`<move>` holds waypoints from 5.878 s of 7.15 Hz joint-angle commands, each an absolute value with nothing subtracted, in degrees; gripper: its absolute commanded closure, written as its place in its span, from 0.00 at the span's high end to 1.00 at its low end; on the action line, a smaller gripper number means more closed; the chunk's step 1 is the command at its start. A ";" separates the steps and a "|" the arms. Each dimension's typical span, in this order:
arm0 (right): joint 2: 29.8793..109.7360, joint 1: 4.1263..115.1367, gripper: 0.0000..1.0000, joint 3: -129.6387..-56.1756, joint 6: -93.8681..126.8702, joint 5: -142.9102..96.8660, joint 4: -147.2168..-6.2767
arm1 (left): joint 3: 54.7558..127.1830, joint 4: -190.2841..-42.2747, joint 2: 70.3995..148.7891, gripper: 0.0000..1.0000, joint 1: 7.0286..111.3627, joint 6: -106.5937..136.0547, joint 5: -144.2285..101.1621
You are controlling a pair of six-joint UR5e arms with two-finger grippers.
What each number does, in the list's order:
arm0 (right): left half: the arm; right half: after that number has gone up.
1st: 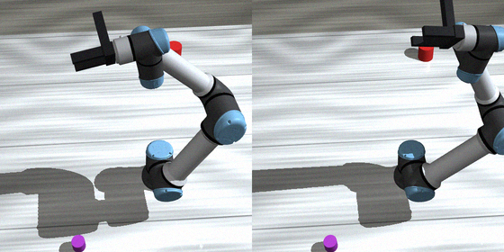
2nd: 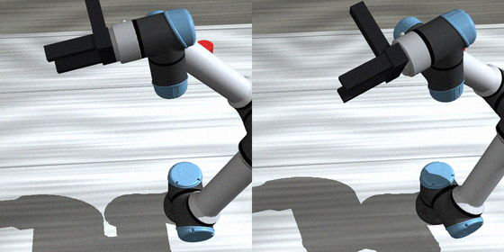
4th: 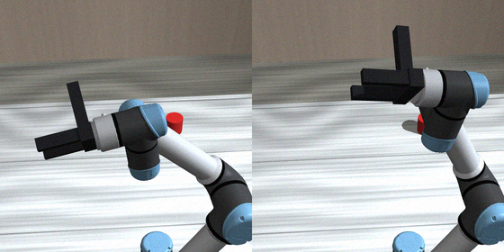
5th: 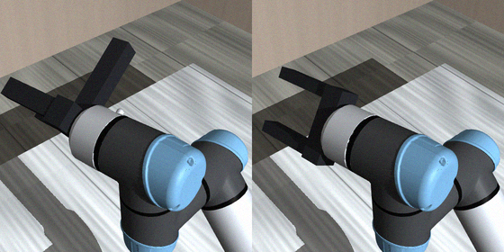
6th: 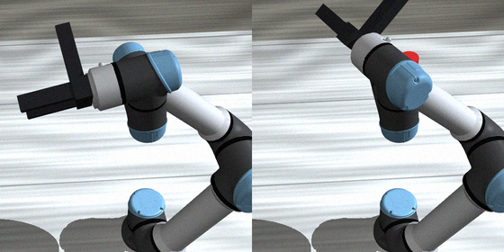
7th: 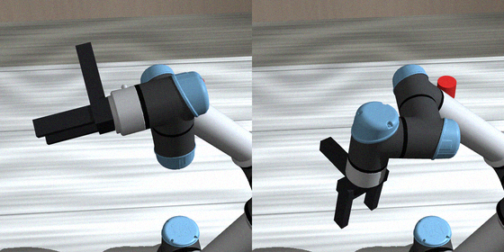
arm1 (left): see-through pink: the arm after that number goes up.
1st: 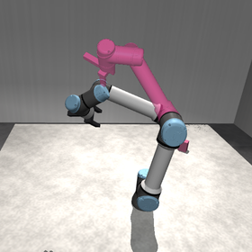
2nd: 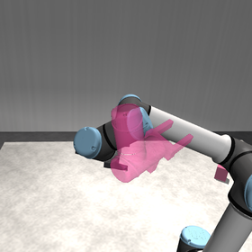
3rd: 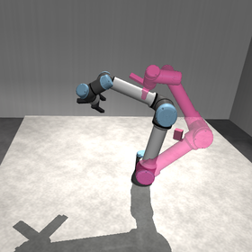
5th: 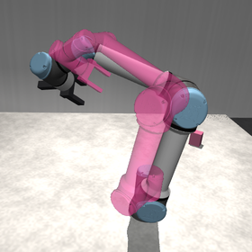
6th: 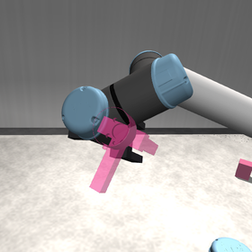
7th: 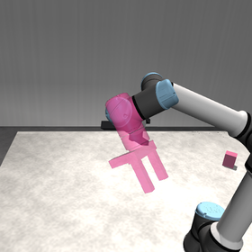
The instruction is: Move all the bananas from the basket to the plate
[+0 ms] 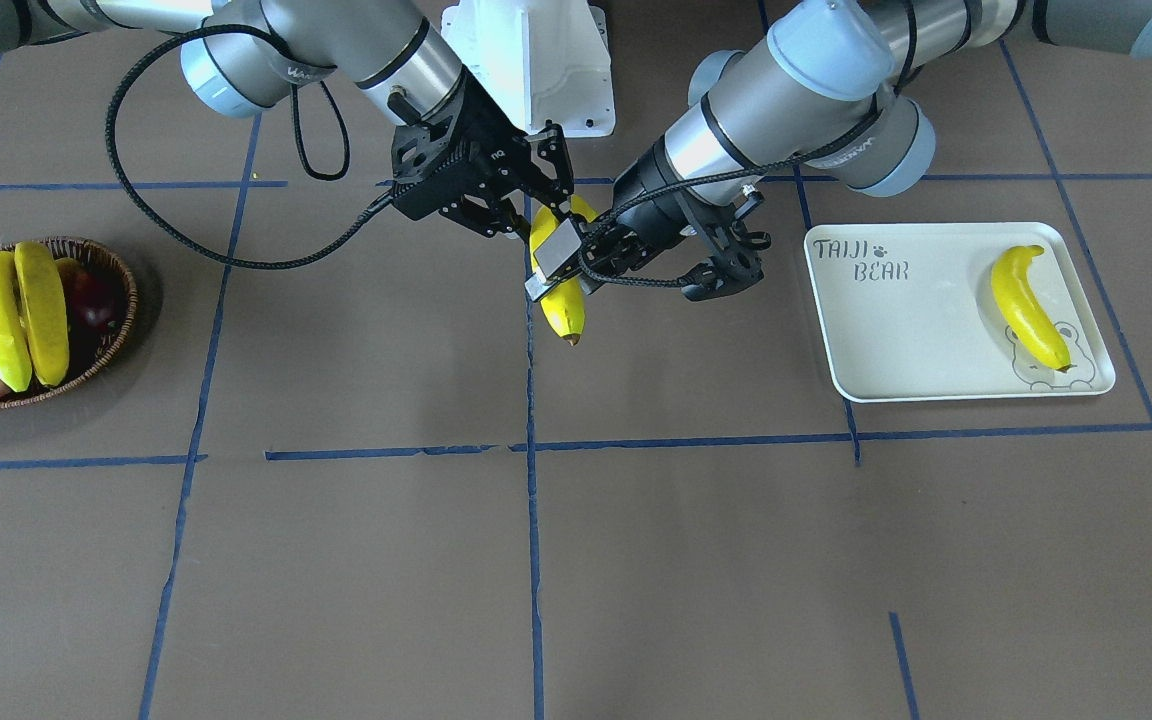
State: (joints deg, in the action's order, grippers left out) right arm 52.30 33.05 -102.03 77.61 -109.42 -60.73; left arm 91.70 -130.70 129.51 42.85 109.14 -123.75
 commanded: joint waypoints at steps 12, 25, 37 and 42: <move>52.03 43.93 1.00 -101.95 69.30 -116.02 -86.59 | 92.37 -126.84 113.93 0.00 56.22 104.36 -124.01; 56.86 55.99 1.00 -101.95 43.15 -123.84 -101.51 | 87.19 -125.60 91.14 1.00 57.92 70.50 -123.66; 88.48 62.49 1.00 -117.33 18.11 -118.59 -100.72 | 98.96 -122.78 96.42 1.00 60.21 67.06 -133.42; 93.43 61.88 1.00 -111.19 16.52 -120.48 -89.38 | 99.05 -122.96 96.50 1.00 60.21 66.97 -133.42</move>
State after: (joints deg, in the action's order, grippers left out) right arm 93.33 62.17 -112.20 16.53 -119.37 -89.97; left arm 99.08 -122.90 96.52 60.21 66.98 -133.42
